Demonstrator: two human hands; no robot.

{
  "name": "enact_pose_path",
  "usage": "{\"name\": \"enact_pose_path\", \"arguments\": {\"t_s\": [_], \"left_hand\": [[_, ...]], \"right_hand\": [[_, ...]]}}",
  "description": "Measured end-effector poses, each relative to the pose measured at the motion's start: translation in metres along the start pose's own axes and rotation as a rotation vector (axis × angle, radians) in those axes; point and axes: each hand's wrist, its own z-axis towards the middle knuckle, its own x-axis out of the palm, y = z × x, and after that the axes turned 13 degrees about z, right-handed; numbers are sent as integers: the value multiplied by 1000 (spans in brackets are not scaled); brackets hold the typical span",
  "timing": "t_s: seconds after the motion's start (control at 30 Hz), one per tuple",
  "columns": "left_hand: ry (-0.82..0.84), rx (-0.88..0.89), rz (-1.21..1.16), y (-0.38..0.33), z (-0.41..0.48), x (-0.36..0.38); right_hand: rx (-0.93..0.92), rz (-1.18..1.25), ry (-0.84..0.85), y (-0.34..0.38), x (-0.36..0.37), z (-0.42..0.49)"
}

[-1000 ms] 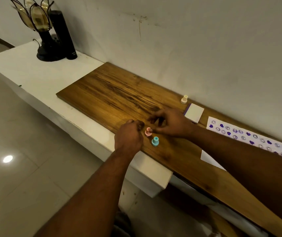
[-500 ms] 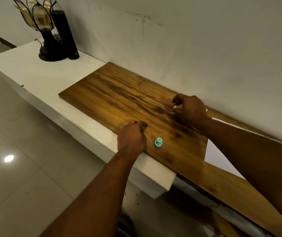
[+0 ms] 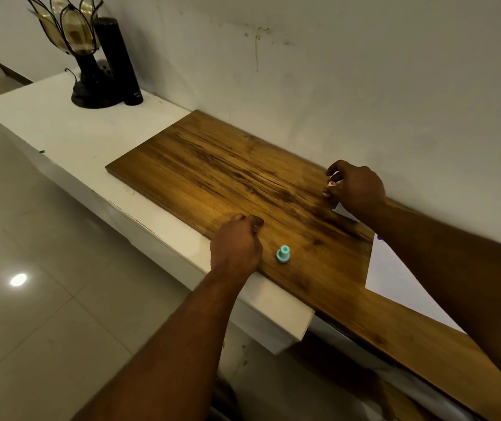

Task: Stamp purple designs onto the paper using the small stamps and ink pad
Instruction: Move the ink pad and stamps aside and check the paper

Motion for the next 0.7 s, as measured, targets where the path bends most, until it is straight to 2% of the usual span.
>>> {"name": "enact_pose_path", "arguments": {"t_s": [0.5, 0.6, 0.7], "left_hand": [[1, -6, 8, 0, 2, 2], [-1, 10, 7, 0, 1, 1], [0, 15, 8, 0, 1, 0]], "right_hand": [[-51, -112, 72, -2, -3, 9], [-138, -108, 66, 0, -8, 4], [-261, -42, -20, 15, -17, -11]]}}
